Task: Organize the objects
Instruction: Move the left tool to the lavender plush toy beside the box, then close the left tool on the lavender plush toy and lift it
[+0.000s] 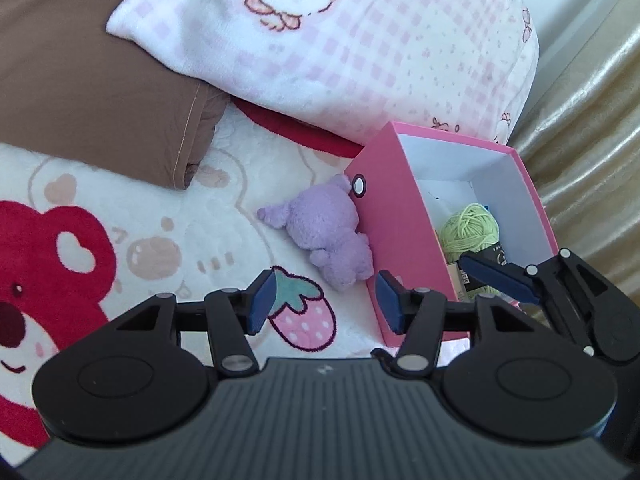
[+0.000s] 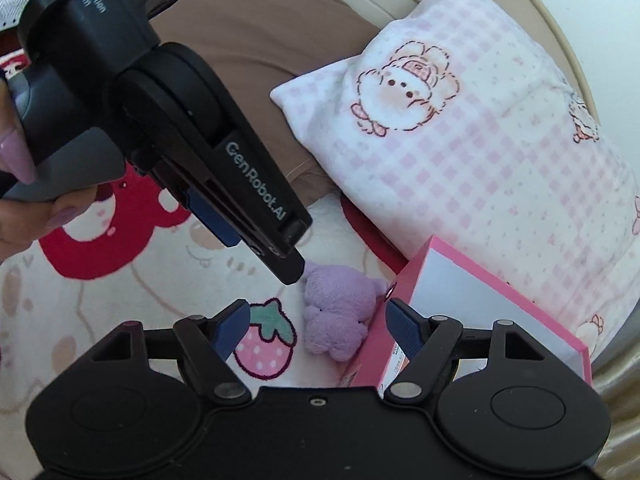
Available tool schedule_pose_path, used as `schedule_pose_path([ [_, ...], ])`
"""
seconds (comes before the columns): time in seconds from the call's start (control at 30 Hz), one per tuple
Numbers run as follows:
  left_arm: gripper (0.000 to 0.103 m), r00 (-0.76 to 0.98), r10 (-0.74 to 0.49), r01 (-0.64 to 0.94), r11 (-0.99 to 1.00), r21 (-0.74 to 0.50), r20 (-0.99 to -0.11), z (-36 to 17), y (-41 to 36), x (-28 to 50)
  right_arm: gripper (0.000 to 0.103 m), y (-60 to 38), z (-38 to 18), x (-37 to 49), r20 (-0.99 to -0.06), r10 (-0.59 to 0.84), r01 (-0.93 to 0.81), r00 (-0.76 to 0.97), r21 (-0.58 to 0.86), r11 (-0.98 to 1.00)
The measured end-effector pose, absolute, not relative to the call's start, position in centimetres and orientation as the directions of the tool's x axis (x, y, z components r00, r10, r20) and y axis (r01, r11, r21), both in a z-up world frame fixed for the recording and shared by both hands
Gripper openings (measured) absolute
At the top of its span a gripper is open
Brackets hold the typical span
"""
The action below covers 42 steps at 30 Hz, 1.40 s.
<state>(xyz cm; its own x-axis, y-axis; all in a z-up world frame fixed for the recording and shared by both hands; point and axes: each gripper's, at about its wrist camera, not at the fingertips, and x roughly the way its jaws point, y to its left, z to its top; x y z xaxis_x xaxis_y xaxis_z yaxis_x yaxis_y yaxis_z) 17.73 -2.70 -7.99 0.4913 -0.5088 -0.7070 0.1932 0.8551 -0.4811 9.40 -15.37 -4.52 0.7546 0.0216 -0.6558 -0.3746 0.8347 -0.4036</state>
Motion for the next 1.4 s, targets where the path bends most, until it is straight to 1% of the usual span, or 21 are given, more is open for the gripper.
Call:
schedule_pose_path([
  [0.07,0.052,0.478,-0.536,0.186,0.836,-0.517,-0.696,-9.6,-2.6,18.7,0.075,-14.7,-5.8,10.4,-0.675,-0.012,-0.392,0.738,-0.442,0.807],
  [0.13,0.049,0.456,-0.582,0.174,0.8,-0.574,-0.673,-11.3,-2.5,19.7,0.073,-14.0,-6.8,11.1,-0.678,-0.035,-0.411,0.734,-0.484,0.773],
  [0.17,0.043,0.439,-0.607,0.168,0.78,-0.603,-0.663,-12.0,-2.5,20.2,0.072,-13.6,-7.5,11.5,-0.683,-0.056,-0.421,0.729,-0.51,0.75],
  [0.23,0.034,0.416,-0.648,0.152,0.742,-0.653,-0.638,-13.5,-2.6,21.0,0.065,-13.0,-8.4,12.2,-0.694,-0.086,-0.436,0.715,-0.539,0.721],
  [0.33,0.026,0.411,-0.68,0.13,0.703,-0.699,-0.607,-15.4,-2.6,22.0,0.059,-12.4,-9.6,13.6,-0.724,-0.117,-0.451,0.68,-0.538,0.712],
  [0.4,0.023,0.417,-0.704,0.125,0.671,-0.731,-0.575,-16.4,-2.4,22.5,0.054,-12.3,-10.4,14.4,-0.734,-0.142,-0.449,0.664,-0.543,0.71],
  [0.43,0.023,0.42,-0.714,0.115,0.654,-0.747,-0.56,-16.9,-2.2,22.8,0.054,-12.3,-10.8,14.7,-0.735,-0.159,-0.443,0.659,-0.55,0.708],
  [0.53,0.023,0.426,-0.716,0.095,0.643,-0.76,-0.553,-17.8,-2.2,23.6,0.051,-12.4,-12.0,15.3,-0.733,-0.207,-0.43,0.648,-0.576,0.695],
  [0.57,0.023,0.425,-0.716,0.09,0.642,-0.761,-0.554,-18.1,-2.3,23.8,0.048,-12.3,-12.4,15.2,-0.729,-0.219,-0.432,0.649,-0.589,0.683],
  [0.7,0.023,0.4,-0.749,0.081,0.602,-0.794,-0.528,-19.4,-2.9,24.4,0.048,-11.4,-13.3,14.0,-0.683,-0.258,-0.448,0.683,-0.671,0.591],
  [0.83,0.024,0.389,-0.767,0.066,0.575,-0.816,-0.51,-20.4,-3.6,24.6,0.048,-11.8,-13.6,14.7,-0.704,-0.278,-0.431,0.653,-0.647,0.629],
  [0.9,0.024,0.392,-0.775,0.055,0.558,-0.828,-0.496,-20.7,-3.6,24.7,0.048,-11.9,-13.9,14.9,-0.694,-0.293,-0.417,0.658,-0.66,0.624],
  [0.93,0.018,0.393,-0.777,0.058,0.554,-0.83,-0.491,-20.7,-3.6,24.7,0.048,-11.9,-14.0,14.9,-0.688,-0.3,-0.413,0.661,-0.667,0.62],
  [1.0,0.011,0.402,-0.775,0.067,0.556,-0.829,-0.487,-20.5,-3.6,24.6,0.048,-12.0,-14.1,15.1,-0.697,-0.302,-0.412,0.65,-0.658,0.631],
  [1.03,0.009,0.403,-0.772,0.075,0.563,-0.823,-0.492,-20.3,-3.6,24.5,0.048,-12.1,-14.2,15.3,-0.706,-0.301,-0.413,0.641,-0.648,0.639],
  [1.13,0.007,0.419,-0.759,0.086,0.579,-0.811,-0.498,-19.8,-3.6,24.2,0.048,-12.1,-14.6,15.7,-0.712,-0.306,-0.408,0.632,-0.642,0.65],
  [1.17,0.007,0.422,-0.756,0.087,0.583,-0.808,-0.5,-19.8,-3.6,24.2,0.047,-12.1,-14.6,15.6,-0.713,-0.306,-0.402,0.631,-0.638,0.657],
  [1.2,0.007,0.423,-0.749,0.084,0.593,-0.801,-0.51,-19.7,-3.6,24.0,0.035,-12.1,-14.4,15.5,-0.718,-0.299,-0.397,0.629,-0.627,0.67],
  [1.23,0.007,0.425,-0.744,0.082,0.598,-0.797,-0.515,-19.7,-3.5,23.9,0.028,-12.1,-14.1,15.4,-0.716,-0.298,-0.39,0.631,-0.625,0.676],
  [1.4,0.007,0.441,-0.751,0.067,0.573,-0.817,-0.491,-19.4,-2.7,23.4,0.021,-12.5,-12.8,14.8,-0.723,-0.24,-0.381,0.647,-0.58,0.72],
])
